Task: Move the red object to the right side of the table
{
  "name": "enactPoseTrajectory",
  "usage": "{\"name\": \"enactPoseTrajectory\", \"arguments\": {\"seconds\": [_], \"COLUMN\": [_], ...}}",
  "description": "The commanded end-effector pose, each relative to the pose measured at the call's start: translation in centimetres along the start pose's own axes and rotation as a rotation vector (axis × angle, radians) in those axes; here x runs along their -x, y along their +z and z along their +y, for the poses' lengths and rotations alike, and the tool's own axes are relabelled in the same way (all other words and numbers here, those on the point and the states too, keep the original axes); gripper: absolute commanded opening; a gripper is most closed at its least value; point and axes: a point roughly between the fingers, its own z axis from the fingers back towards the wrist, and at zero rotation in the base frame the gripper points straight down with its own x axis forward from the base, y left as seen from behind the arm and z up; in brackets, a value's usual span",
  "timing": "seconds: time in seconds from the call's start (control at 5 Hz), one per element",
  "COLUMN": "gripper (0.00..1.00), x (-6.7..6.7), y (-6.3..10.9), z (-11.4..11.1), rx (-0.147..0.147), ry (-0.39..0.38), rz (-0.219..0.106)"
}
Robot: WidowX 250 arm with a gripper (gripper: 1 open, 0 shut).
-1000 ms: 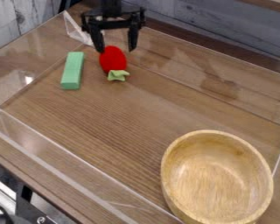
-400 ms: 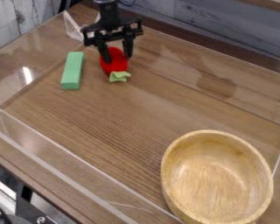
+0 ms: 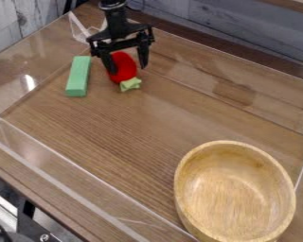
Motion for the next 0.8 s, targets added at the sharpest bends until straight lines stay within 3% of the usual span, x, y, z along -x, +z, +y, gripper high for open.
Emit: {"name": "enactPoseTrajectory", "arguments": {"seconds": [0.0,0.6], "gripper": [1.00,1.00], "x": [-1.7,-2.8], "y": [3.2,1.4], "z": [-0.4,-0.8], "rx": [0.054,0.111], "ry": [-0.032,-0.128], "rz": [-0.073,-0.072]}}
